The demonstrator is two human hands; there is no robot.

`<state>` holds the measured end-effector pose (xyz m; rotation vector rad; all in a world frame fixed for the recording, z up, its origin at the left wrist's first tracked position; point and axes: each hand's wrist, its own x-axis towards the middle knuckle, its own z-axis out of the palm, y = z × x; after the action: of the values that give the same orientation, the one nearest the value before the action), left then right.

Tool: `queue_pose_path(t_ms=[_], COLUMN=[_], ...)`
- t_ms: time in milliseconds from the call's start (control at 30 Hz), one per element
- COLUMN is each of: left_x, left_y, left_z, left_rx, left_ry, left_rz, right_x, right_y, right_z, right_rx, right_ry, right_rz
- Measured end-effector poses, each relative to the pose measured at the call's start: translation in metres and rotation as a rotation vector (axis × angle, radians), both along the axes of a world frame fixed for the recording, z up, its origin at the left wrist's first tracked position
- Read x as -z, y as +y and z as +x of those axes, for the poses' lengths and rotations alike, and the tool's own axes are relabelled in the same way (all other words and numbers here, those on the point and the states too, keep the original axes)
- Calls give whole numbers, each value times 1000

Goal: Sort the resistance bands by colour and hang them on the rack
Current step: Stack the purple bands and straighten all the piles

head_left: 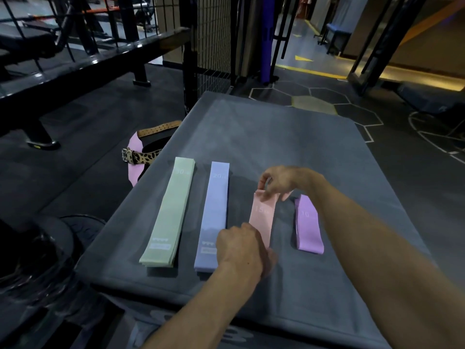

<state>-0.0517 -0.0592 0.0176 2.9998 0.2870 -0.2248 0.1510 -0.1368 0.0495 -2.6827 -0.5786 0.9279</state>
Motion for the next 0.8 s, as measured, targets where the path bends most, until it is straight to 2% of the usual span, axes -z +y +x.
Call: queue_pose_path(t_ms=[233, 500, 667, 800], left_x=[4, 8, -2, -19], left_y=[-10, -14, -10, 8], left_z=[4, 11, 7, -3], left_rx=[-10, -3, 22, 111], left_ry=[-149, -131, -67, -160], left_rz=[-134, -138, -91, -89], right_x=[1, 10, 15, 20], right_y=[-16, -20, -18, -15], right_z=[14, 10, 1, -10], right_rx=[22, -63, -176, -178], right_ry=[-96, -262, -380, -439], right_rz=[9, 51, -51, -136])
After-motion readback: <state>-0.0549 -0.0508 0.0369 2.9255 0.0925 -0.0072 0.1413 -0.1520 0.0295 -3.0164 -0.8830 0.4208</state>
